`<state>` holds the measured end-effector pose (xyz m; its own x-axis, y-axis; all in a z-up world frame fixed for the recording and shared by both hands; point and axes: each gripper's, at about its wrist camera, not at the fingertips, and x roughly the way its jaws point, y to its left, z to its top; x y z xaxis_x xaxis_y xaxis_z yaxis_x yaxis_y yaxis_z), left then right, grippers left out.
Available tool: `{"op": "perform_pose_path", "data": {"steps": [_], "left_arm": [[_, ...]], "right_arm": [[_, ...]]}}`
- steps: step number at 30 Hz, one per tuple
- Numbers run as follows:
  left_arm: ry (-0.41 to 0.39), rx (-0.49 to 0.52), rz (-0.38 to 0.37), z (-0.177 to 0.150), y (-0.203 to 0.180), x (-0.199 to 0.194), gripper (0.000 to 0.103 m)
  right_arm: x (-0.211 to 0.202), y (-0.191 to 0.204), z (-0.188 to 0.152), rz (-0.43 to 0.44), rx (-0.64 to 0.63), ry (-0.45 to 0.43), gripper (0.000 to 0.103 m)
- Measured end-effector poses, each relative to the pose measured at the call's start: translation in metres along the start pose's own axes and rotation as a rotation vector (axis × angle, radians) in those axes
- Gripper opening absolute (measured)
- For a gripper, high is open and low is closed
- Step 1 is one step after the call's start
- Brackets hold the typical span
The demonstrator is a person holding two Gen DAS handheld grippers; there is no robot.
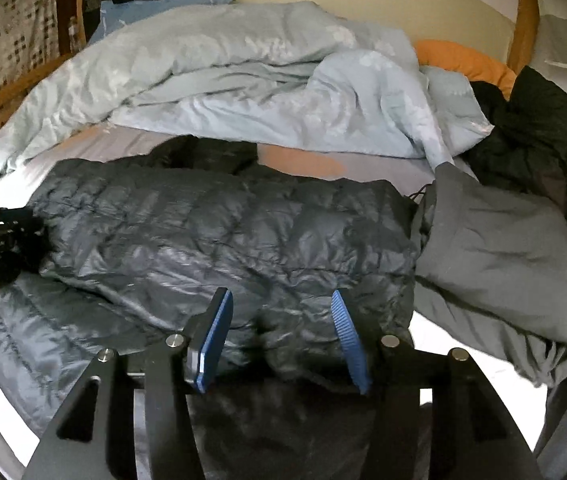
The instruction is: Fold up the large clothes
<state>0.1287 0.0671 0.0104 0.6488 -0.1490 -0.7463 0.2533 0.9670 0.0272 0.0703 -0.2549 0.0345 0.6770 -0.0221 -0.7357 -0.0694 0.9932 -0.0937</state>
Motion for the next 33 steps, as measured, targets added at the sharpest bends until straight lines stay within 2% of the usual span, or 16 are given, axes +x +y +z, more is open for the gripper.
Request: {"op": "perform_pose_path", "data": {"steps": [2,3,4,5,7,9,11,13,16,17,20,22,29,31,33], "left_arm": [[-0.063,0.005,-0.007,-0.005,-0.004,-0.024,0.048],[-0.084,0.011,-0.011,-0.007,-0.005,-0.032,0.052],[-0.1,0.025,-0.012,-0.01,-0.01,-0.04,0.064],[-0.115,0.05,-0.007,-0.015,-0.015,-0.047,0.081],[-0.148,0.071,0.024,-0.026,-0.021,-0.057,0.088],[-0.14,0.067,0.031,-0.036,-0.026,-0.059,0.088],[-0.111,0.059,0.006,-0.05,-0.032,-0.058,0.088],[-0.073,0.067,0.006,-0.062,-0.037,-0.052,0.088],[-0.02,0.052,0.034,-0.084,-0.04,-0.043,0.09],[-0.014,0.032,0.035,-0.09,-0.037,-0.038,0.095],[-0.007,-0.047,0.026,-0.109,-0.023,-0.031,0.098],[-0.014,-0.053,0.015,-0.117,-0.022,-0.034,0.098],[-0.044,-0.062,0.052,-0.138,-0.023,-0.051,0.098],[-0.092,-0.055,0.074,-0.141,-0.026,-0.066,0.097],[-0.149,0.007,0.05,-0.14,-0.035,-0.082,0.097]], "right_arm": [[-0.009,0.006,-0.006,0.008,0.0,-0.021,0.061],[-0.014,0.01,-0.011,0.011,-0.001,-0.033,0.069],[-0.017,0.013,-0.015,0.011,-0.002,-0.043,0.075],[-0.02,0.016,-0.019,0.01,-0.002,-0.048,0.076],[-0.024,0.023,-0.027,0.027,0.005,-0.048,0.085],[-0.027,0.028,-0.038,0.046,0.032,-0.049,0.085],[-0.028,0.034,-0.049,0.058,0.052,-0.041,0.085],[-0.024,0.04,-0.062,0.085,0.055,0.0,0.085],[-0.022,0.044,-0.081,0.056,0.063,0.025,0.085],[-0.023,0.045,-0.088,0.038,0.06,0.021,0.086],[-0.027,0.04,-0.107,0.012,0.085,0.012,0.089],[-0.028,0.036,-0.123,0.015,0.111,0.007,0.093],[-0.029,0.03,-0.144,-0.001,0.112,0.014,0.093],[-0.033,0.029,-0.146,-0.005,0.099,0.009,0.093],[-0.041,0.029,-0.145,-0.001,0.096,-0.017,0.093]]}}
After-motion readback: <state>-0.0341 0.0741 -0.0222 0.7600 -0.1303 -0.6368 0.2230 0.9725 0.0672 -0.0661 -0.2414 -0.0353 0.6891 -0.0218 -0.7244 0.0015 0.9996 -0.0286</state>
